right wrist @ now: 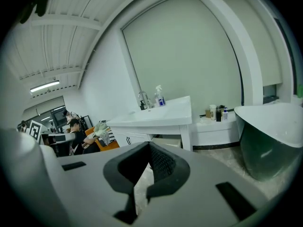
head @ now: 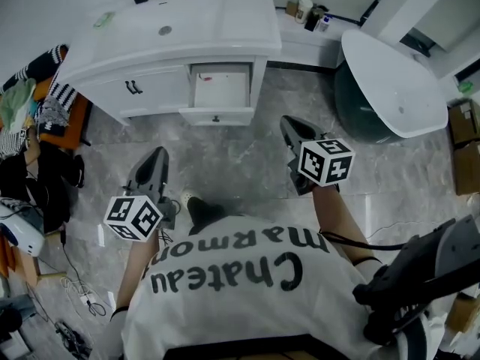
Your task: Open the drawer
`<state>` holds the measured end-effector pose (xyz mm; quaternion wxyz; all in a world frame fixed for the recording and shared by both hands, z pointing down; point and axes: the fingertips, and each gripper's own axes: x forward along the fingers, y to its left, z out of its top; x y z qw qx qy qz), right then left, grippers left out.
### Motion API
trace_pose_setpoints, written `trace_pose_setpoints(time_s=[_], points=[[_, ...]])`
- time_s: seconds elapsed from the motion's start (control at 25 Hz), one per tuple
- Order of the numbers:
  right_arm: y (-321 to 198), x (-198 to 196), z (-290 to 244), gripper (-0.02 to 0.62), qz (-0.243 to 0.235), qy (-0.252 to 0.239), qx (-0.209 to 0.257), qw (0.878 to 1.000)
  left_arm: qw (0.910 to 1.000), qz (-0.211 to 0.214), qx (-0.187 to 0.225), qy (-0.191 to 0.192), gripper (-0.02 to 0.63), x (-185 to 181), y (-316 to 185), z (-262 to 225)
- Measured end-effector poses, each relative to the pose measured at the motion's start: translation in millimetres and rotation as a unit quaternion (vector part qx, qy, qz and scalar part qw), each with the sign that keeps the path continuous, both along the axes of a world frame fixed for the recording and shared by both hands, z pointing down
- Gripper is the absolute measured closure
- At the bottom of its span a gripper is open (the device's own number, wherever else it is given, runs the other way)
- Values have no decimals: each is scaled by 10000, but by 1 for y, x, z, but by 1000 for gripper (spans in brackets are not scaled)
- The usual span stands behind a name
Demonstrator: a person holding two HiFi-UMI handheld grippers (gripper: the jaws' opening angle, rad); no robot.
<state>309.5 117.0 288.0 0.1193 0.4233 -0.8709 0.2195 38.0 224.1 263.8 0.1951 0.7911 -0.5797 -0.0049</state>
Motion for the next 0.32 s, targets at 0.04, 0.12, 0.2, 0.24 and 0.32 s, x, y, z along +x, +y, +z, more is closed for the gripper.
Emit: trace_pose_setpoints(time_s=[0.04, 0.12, 0.2, 0.24, 0.32], points=[[0, 1, 0, 586, 1, -1, 8, 10000, 10000, -23, -4, 4, 597, 0, 1, 0], [0, 2, -1, 586, 1, -1, 18, 10000, 10000, -61, -4, 13, 597, 0, 3, 0], [1, 3, -1, 586, 1, 8, 27, 10000, 10000, -88, 7, 17, 598, 0, 4, 0], [2, 4, -1, 586, 1, 13, 33, 10000, 9999, -100, 14, 22, 597, 0, 4, -1], [2, 5, -2, 586, 3, 23, 45, 10000, 9999, -125, 27, 34, 598, 0, 4, -2]])
